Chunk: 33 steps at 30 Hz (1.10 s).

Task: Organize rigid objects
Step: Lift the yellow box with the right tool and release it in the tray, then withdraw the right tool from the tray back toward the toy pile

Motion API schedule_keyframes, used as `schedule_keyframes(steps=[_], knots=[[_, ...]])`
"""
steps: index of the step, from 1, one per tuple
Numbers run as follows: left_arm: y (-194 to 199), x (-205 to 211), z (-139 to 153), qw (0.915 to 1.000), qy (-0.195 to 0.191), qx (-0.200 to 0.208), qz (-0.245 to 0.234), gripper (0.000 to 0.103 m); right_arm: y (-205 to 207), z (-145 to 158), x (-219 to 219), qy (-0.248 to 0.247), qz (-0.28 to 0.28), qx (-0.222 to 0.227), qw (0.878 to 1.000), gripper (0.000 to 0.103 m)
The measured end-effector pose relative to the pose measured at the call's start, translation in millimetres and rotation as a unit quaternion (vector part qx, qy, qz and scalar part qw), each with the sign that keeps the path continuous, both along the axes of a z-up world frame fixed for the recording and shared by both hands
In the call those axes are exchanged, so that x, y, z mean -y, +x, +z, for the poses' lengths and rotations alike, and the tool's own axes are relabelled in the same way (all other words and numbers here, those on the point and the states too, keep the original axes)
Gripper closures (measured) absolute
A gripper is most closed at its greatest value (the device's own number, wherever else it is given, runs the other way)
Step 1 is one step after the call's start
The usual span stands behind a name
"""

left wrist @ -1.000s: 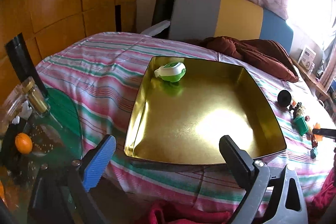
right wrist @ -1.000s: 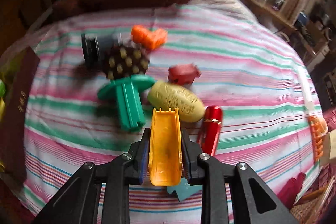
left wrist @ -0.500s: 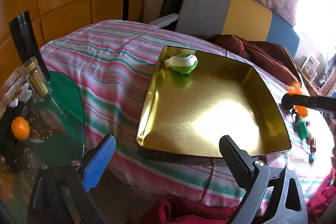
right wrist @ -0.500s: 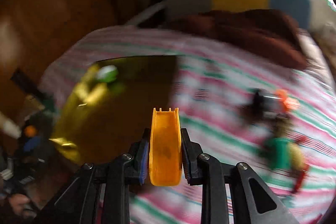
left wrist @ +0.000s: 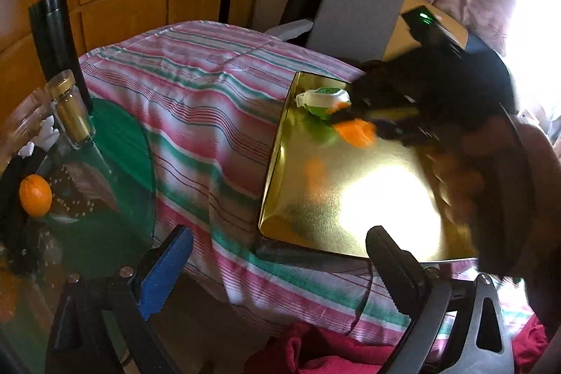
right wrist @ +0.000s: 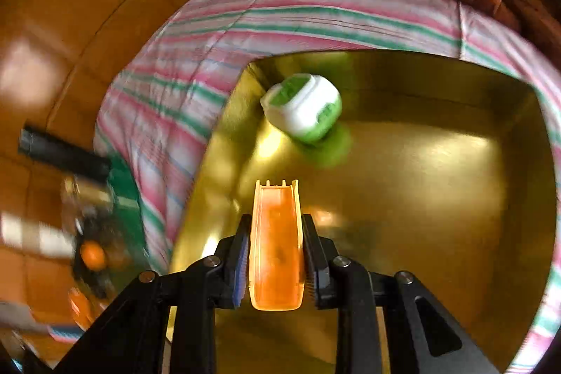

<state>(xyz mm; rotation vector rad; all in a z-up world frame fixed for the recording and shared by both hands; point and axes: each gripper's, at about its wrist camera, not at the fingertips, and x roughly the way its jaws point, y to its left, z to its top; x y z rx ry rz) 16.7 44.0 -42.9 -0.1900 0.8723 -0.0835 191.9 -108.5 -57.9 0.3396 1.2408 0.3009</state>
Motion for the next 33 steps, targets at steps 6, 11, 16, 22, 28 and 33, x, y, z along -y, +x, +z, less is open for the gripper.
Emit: schedule_keyframes(steps=[6, 11, 16, 22, 28, 33], knots=[[-2.1, -2.3, 1.6, 0.9999, -0.011, 0.011, 0.007, 0.003, -4.9, -0.9, -1.4, 0.013, 0.003, -0.001, 1.000, 0.057], [-2.5, -3.3, 1.1, 0.9998, -0.013, 0.005, 0.016, 0.003, -34.2, 18.1, 13.4, -0.009, 0.019, 0.045, 0.999, 0.057], [-4.1, 3.4, 3.5, 0.9999, -0.006, 0.007, 0.004, 0.003, -70.5, 42.4, 43.5, -0.041, 0.025, 0.098, 0.994, 0.054], [-9.1, 15.1, 9.6, 0.9996, 0.020, 0.018, -0.010, 0.003, -105.5, 56.9, 94.9, -0.055, -0.006, 0.131, 0.990, 0.054], [-13.2, 25.7, 18.9, 0.9984, 0.036, 0.034, -0.027, 0.003, -142.6, 68.5, 176.2, -0.085, -0.077, 0.143, 0.983, 0.054], [-13.6, 38.1, 27.0, 0.9973, 0.032, 0.044, -0.050, 0.003, -172.1, 70.7, 253.5, -0.114, -0.152, 0.134, 0.973, 0.051]])
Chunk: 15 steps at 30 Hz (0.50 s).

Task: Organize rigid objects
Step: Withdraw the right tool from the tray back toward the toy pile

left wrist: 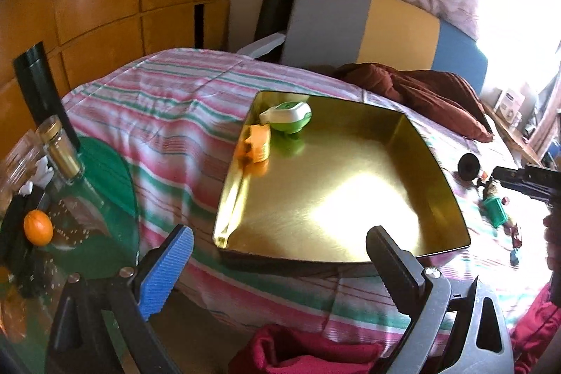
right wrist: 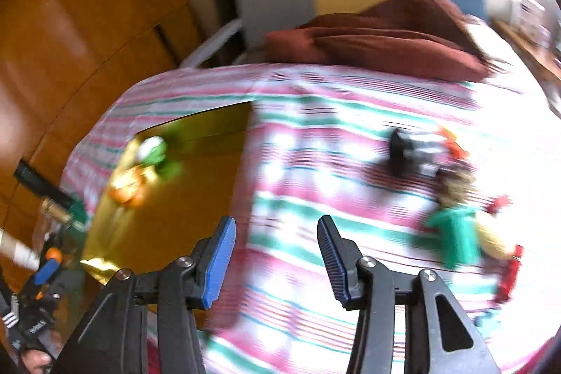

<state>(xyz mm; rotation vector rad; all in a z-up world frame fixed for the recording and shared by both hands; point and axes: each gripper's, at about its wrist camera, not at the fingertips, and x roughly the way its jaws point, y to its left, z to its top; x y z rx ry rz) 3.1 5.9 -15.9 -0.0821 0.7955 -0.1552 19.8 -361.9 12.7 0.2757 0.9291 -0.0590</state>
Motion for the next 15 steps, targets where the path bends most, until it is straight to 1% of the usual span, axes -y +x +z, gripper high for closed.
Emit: schedule_keyframes(steps=[1, 2, 3, 5, 6, 9, 12, 14, 15], knots=[[0.0, 2.8, 1.5, 1.0000, -0.001, 0.002, -0.006, 0.003, -5.7, -0.7, 15.0, -0.002, -0.018, -0.001, 1.000, 0.044], [0.2, 6.0, 2.9, 0.9999, 0.000, 0.003, -0.011, 0.003, -12.3, -0.2, 31.0, -0.002, -0.037, 0.001, 0.999, 0.028], [0.0, 8.9, 4.1, 0.9999, 0.001, 0.004, -0.016, 0.003, -19.3, 0.9, 47.7, -0.004, -0.055, 0.002, 0.998, 0.020], [1.2, 17.1, 6.4, 0.9995, 0.000, 0.002, -0.032, 0.003, -30.6, 3.7, 75.5, -0.005, -0.087, 0.004, 0.996, 0.020], [2.0, 21.5, 7.8, 0.9993, -0.002, 0.002, -0.038, 0.003, -39.0, 5.6, 97.2, -0.005, -0.113, 0.007, 0.994, 0.020], [1.5, 36.9, 16.2, 0.9979, -0.010, 0.014, -0.062, 0.003, -58.7, 5.4, 143.3, -0.008, -0.176, 0.015, 0.984, 0.020], [0.6, 61.9, 25.3, 0.9941, -0.006, 0.023, -0.106, 0.000, -77.2, -7.6, 192.3, 0.007, -0.251, 0.012, 0.968, 0.020], [-0.9, 80.3, 31.0, 0.9900, -0.006, 0.027, -0.138, 0.000, -93.2, -22.8, 217.2, 0.025, -0.300, 0.017, 0.954, 0.020], [-3.1, 93.3, 34.8, 0.9868, -0.003, 0.031, -0.159, 0.000, -101.3, -32.2, 226.7, 0.037, -0.322, 0.017, 0.946, 0.020]])
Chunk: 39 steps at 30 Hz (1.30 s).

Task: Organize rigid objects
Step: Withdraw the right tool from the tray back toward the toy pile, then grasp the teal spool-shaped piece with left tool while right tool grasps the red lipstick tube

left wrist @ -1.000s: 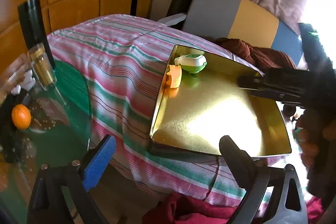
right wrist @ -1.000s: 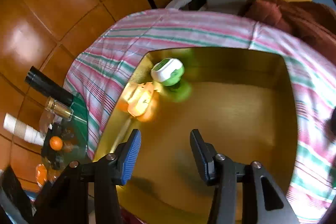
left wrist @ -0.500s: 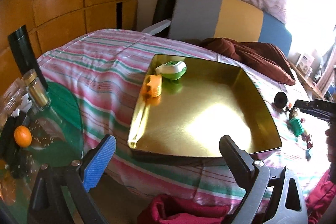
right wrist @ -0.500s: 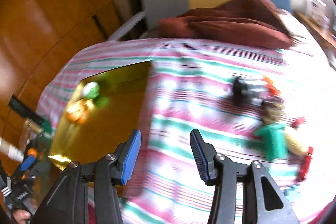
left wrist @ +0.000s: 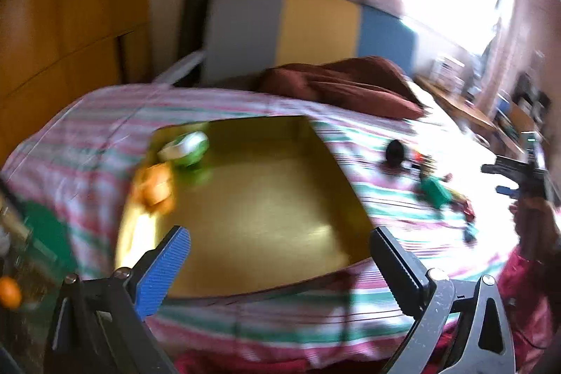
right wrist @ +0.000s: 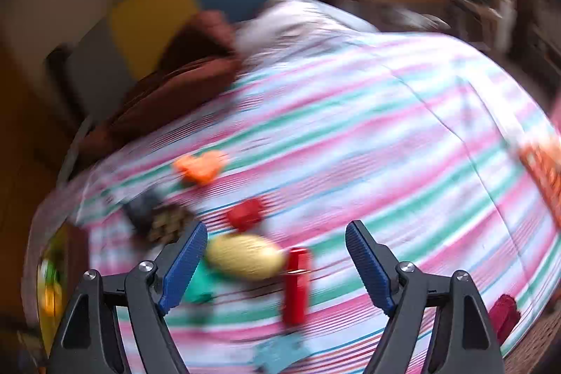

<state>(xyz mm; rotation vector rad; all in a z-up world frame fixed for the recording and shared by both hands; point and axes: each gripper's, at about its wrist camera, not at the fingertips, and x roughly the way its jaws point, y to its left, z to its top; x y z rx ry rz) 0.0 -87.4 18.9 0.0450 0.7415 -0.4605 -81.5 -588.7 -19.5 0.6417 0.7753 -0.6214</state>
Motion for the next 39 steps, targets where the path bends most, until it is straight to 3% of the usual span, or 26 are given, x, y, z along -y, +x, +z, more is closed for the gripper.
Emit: schedule_keyframes(steps=[3, 8, 14, 18, 24, 28, 31, 34, 39], knots=[[-7.7, 35.5, 7.4, 0.9985, 0.002, 0.017, -0.052, 0.000, -11.7, -20.9, 21.7, 0.073, -0.048, -0.009, 0.996, 0.020], [-4.8, 96.9, -4.1, 0.9921, -0.011, -0.043, -0.117, 0.000, -14.8, -32.3, 31.6, 0.118, -0.056, -0.010, 0.991, 0.020], [-4.4, 159.8, -33.5, 0.9760, 0.005, -0.134, -0.172, 0.000, -1.8, -41.6, 21.2, 0.110, -0.026, -0.058, 0.992, 0.020], [-7.6, 183.1, -46.9, 0.9645, 0.001, -0.179, -0.194, 0.000, -0.7, -42.8, 21.3, 0.109, -0.031, -0.055, 0.992, 0.020], [3.3, 214.4, -57.2, 0.9524, -0.022, -0.214, -0.216, 0.000, -3.6, -44.6, 26.3, 0.131, -0.047, -0.039, 0.990, 0.020], [19.8, 238.0, -67.5, 0.9460, -0.036, -0.244, -0.211, 0.000, -0.4, -45.1, 27.3, 0.135, -0.045, -0.030, 0.989, 0.020], [35.1, 248.8, -74.8, 0.9466, -0.048, -0.257, -0.188, 0.000, -1.7, -45.3, 28.0, 0.140, -0.045, -0.027, 0.989, 0.020], [48.3, 258.6, -80.6, 0.9511, -0.057, -0.256, -0.163, 0.000, -2.6, -44.9, 28.9, 0.146, -0.043, -0.019, 0.988, 0.020], [65.1, 281.3, -87.2, 0.9576, -0.031, -0.254, -0.133, 0.000, 0.4, -45.3, 25.9, 0.153, -0.030, -0.015, 0.988, 0.020]])
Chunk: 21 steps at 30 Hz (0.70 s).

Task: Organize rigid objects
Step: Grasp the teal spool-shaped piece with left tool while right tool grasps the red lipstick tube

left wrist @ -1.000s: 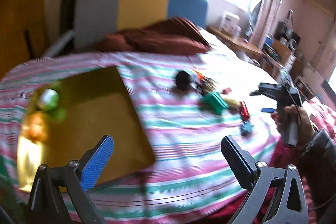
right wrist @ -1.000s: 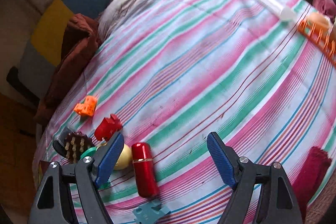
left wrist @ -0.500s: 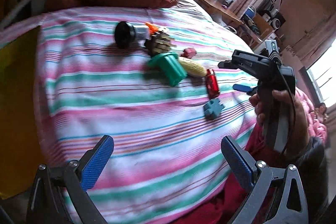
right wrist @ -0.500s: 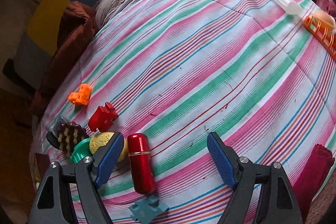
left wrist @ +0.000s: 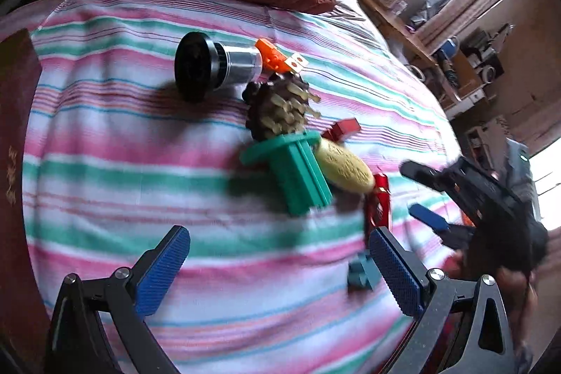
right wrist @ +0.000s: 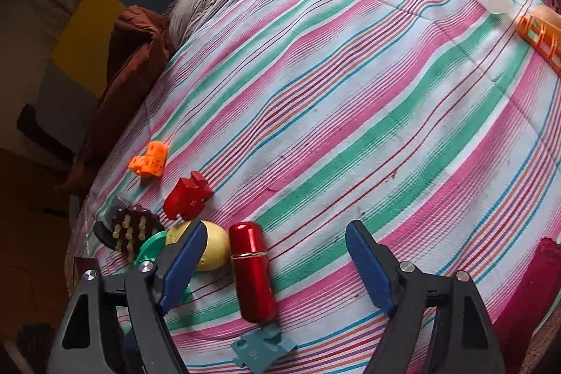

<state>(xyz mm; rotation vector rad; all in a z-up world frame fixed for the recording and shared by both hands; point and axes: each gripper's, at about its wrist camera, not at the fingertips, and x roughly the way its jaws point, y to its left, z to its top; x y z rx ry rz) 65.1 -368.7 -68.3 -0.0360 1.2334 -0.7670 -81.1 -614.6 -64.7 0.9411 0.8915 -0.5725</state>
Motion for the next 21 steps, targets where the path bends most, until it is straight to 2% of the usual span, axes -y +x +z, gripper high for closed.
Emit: schedule_keyframes(steps=[9, 16, 18, 20, 21], knots=[[29.3, 31.1, -13.0, 0.9974, 0.046, -0.034, 0.044, 0.002, -4.4, 0.5, 3.8, 0.006, -0.011, 0.008, 1.000, 0.020], [34.0, 44.5, -18.3, 0.9952, 0.072, -0.020, 0.064, 0.016, -3.1, 0.5, 3.3, 0.008, -0.006, 0.010, 1.000, 0.020], [29.8, 54.1, -20.3, 0.9946, 0.090, 0.007, 0.051, 0.017, -2.7, 0.6, 3.3, 0.006, -0.006, 0.008, 1.000, 0.020], [24.2, 61.8, -21.9, 0.9924, 0.111, 0.043, 0.031, 0.027, -2.6, 0.1, 3.2, 0.007, -0.006, 0.007, 1.000, 0.020], [23.9, 62.4, -22.1, 0.9916, 0.112, 0.059, 0.025, 0.040, -2.3, 0.1, 2.9, 0.007, -0.005, 0.007, 1.000, 0.020]])
